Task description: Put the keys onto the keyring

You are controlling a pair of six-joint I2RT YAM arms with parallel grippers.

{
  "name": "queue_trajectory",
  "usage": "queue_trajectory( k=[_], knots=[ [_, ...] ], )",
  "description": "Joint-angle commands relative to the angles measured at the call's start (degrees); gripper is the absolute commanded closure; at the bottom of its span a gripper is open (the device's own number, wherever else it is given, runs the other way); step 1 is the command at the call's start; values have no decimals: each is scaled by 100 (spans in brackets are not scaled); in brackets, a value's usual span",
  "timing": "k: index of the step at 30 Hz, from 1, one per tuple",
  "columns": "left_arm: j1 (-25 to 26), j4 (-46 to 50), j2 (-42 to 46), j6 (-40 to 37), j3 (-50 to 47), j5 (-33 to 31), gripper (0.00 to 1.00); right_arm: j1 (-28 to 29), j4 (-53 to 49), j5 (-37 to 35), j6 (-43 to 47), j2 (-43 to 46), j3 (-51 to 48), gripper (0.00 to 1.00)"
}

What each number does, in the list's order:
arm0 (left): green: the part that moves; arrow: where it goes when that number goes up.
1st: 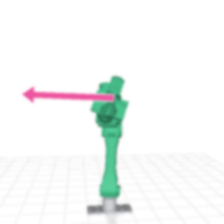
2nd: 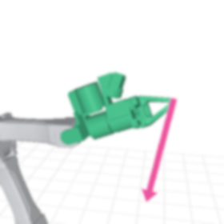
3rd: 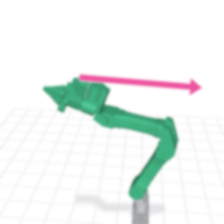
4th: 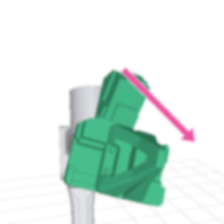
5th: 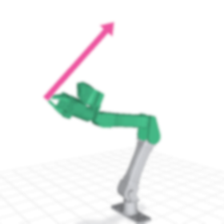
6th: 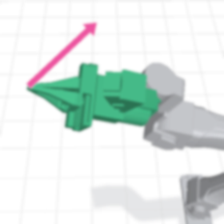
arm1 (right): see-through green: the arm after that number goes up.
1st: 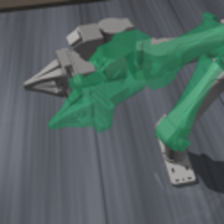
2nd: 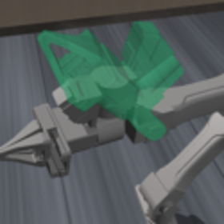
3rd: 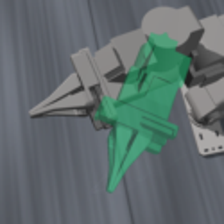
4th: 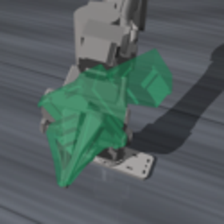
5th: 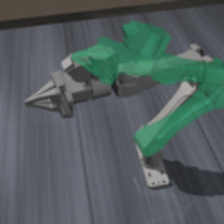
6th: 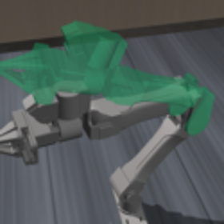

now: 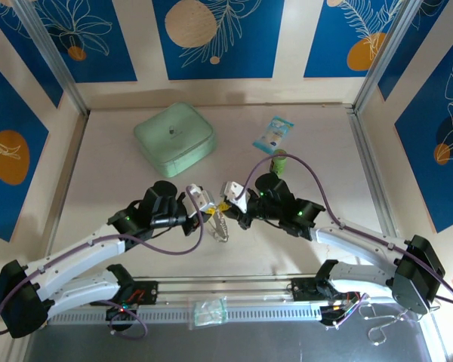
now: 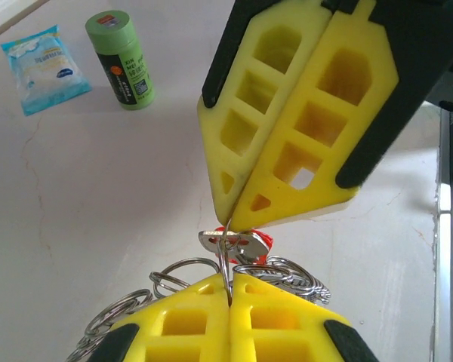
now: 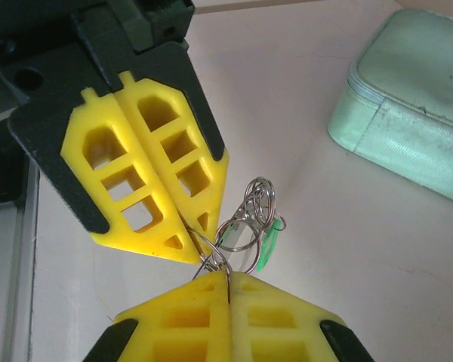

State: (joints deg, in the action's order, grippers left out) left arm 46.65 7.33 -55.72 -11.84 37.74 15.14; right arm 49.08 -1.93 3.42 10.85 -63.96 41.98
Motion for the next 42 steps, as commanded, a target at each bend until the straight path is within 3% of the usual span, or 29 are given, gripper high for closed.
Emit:
queue_trajectory(
  k=[1,9,22,28,35,42],
  knots=[
    [132,-57,40,-290,-81,71,100,-103,288,-186,-602,29,126,100],
    [336,-198,107,-643,-145,-151,100,-111,333,-219,-1124,-87,132,100],
    [425,-751,281,-642,-391,-529,100,-144,67,148,-1099,-175,187,100],
    [431,-1025,344,-602,-500,-469,100,-205,-181,166,-846,-161,313,82],
    [428,-1368,493,-356,-685,-448,100,-428,-641,520,-501,-104,484,80],
    [424,-2103,615,152,-1106,-509,100,-725,-732,1357,342,536,268,69]
  ],
)
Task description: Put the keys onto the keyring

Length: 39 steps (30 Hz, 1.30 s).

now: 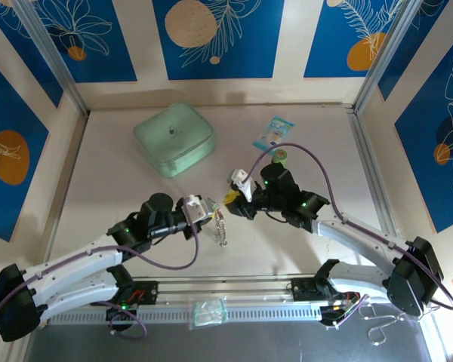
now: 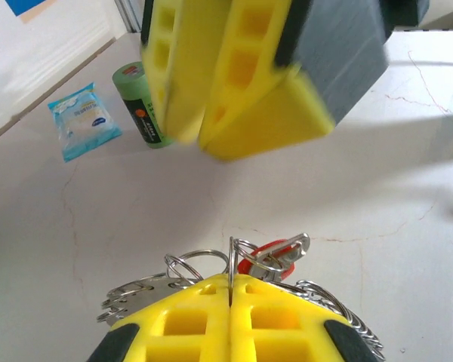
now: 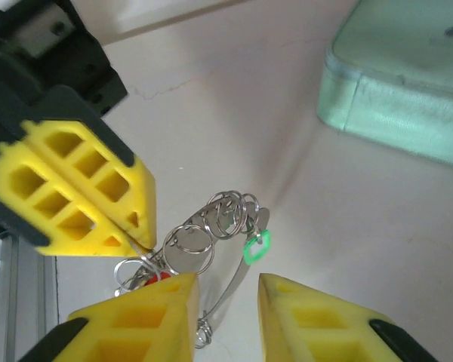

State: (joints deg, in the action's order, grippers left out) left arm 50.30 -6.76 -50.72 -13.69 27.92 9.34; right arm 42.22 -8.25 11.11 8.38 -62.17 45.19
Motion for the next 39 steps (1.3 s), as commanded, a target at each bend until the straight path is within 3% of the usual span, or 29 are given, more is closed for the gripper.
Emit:
queue_trajectory(
  k=[1,5,19,33,39],
  knots=[
    [59,-813,108,449,-167,59,100,-21,-89,651,831,454,-164,68],
    [59,-1075,70,780,-254,59,100,224,129,404,1366,612,-511,65],
    [60,-1168,155,1202,-436,97,100,524,734,-132,1143,23,-624,67],
    [59,-1272,140,1254,-437,50,100,527,535,216,1187,-53,-599,67],
    [61,-1319,154,1351,-437,41,100,580,460,-270,1315,-241,-492,74]
  ],
)
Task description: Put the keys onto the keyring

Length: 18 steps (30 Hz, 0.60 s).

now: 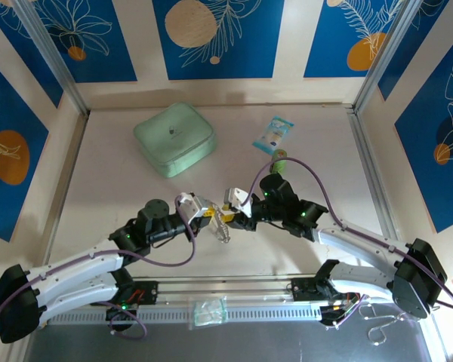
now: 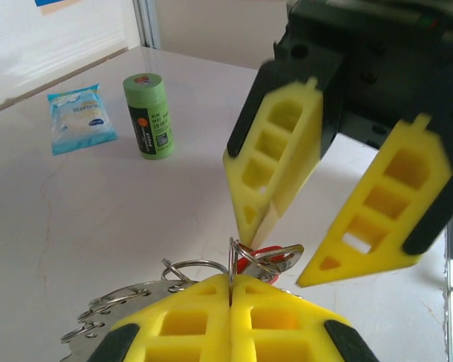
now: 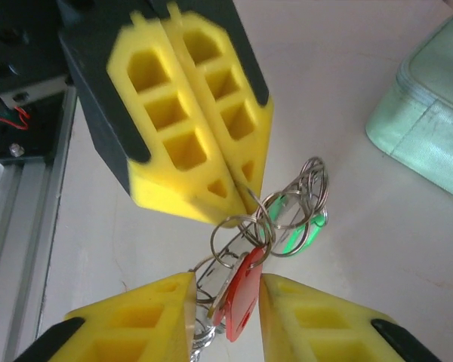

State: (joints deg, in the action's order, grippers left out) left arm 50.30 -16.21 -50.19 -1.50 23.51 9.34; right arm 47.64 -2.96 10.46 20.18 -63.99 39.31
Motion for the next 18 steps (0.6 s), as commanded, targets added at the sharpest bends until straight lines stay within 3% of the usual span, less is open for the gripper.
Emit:
queue_trajectory(
  k=[1,10,18],
  knots=[
    [61,-374,98,132,5,39,100,44,-36,-248,135,-55,103,77],
    [63,-367,82,132,5,41,100,35,13,-461,259,40,116,95],
    [67,-787,166,-24,18,123,100,121,-392,-684,715,-190,284,100]
  ],
)
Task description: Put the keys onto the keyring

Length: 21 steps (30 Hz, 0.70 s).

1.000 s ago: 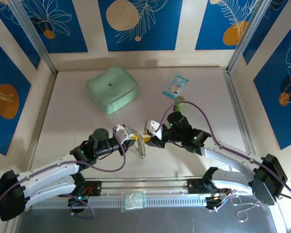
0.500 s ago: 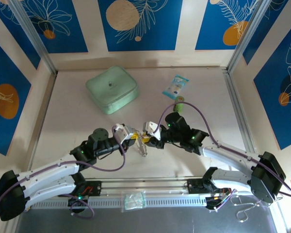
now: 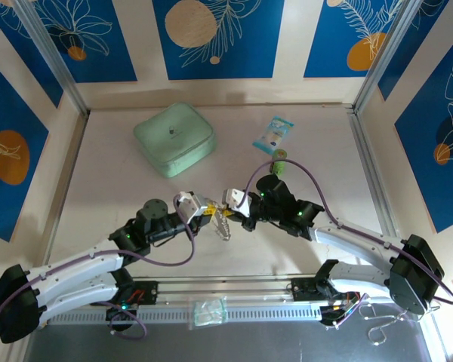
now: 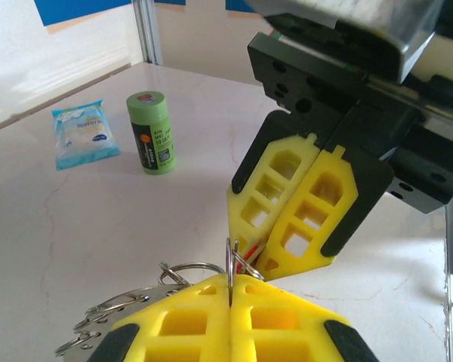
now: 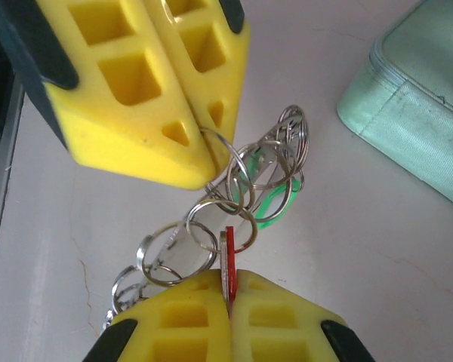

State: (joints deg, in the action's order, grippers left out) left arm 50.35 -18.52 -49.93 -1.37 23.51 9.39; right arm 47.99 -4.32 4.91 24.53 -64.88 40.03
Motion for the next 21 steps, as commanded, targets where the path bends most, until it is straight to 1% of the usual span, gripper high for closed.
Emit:
queue_trajectory(
  k=[1,5,7,8,9,11,13,15,17,19,21],
  knots=[
    [65,-556,134,-83,14,107,100,133,-276,-158,309,-133,203,100],
    [72,-583,90,-197,-22,153,100,194,-265,-158,287,-107,183,98],
    [83,-565,54,-233,-22,185,100,157,-241,-100,242,23,167,89],
    [94,-564,52,-261,-30,214,100,119,-237,-36,205,119,150,81],
    [94,-577,37,-304,-47,233,100,50,-257,93,165,237,124,75],
    [98,-629,41,-372,-98,292,100,-136,-367,469,84,500,65,68],
    [105,-738,37,-474,-174,403,100,-386,-485,979,-38,749,28,66],
    [107,-960,16,-566,-281,583,100,-608,-435,1485,-224,917,-6,65],
    [107,-1192,-27,-644,-367,767,100,-676,-212,1726,-375,919,-34,66],
    [108,-1448,-83,-762,-461,976,100,-680,10,1754,-510,815,-30,67],
    [115,-1593,-105,-751,-513,1033,100,-668,84,1938,-548,680,14,68]
  ],
)
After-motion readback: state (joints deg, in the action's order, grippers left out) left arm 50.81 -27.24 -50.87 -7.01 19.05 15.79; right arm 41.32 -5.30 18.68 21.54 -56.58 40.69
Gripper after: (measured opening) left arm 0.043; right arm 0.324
